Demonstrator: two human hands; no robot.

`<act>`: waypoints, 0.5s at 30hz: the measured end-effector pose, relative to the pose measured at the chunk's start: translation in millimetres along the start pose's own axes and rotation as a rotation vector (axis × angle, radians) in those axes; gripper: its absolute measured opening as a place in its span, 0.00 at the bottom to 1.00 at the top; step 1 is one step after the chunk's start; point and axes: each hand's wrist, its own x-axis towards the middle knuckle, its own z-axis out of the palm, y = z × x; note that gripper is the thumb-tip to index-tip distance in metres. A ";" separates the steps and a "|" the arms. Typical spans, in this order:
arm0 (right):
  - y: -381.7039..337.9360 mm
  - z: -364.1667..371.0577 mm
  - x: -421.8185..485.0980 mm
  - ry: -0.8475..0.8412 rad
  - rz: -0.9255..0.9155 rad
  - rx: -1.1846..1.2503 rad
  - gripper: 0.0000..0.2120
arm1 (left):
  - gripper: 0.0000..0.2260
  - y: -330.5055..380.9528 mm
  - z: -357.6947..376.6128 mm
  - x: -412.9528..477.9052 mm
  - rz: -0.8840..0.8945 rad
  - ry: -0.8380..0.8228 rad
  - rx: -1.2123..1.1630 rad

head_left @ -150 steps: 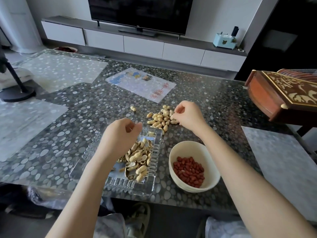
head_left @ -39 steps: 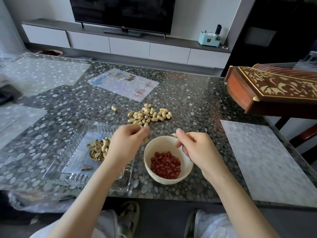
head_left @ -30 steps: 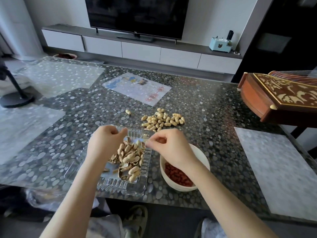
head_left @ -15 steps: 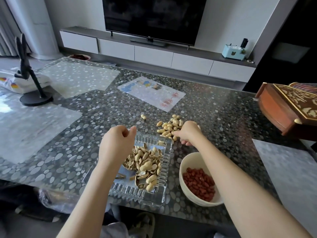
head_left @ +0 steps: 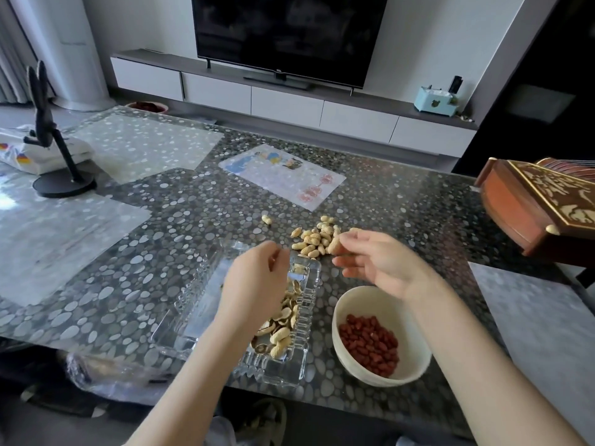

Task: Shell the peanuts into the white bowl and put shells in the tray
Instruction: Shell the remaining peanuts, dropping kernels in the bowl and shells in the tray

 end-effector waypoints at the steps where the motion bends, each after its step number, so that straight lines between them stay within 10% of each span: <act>1: 2.0 1.6 -15.3 -0.020 -0.012 0.067 0.03 | 0.14 5.0 3.3 -5.4 0.009 -0.072 -0.087; 6: 16.5 4.6 -75.4 0.007 -0.103 0.179 0.09 | 0.18 30.1 16.6 -29.1 -0.123 -0.437 -0.691; 15: 36.3 -4.3 -99.4 0.114 -0.351 -0.080 0.13 | 0.15 45.9 32.7 -41.2 -0.274 -0.647 -1.027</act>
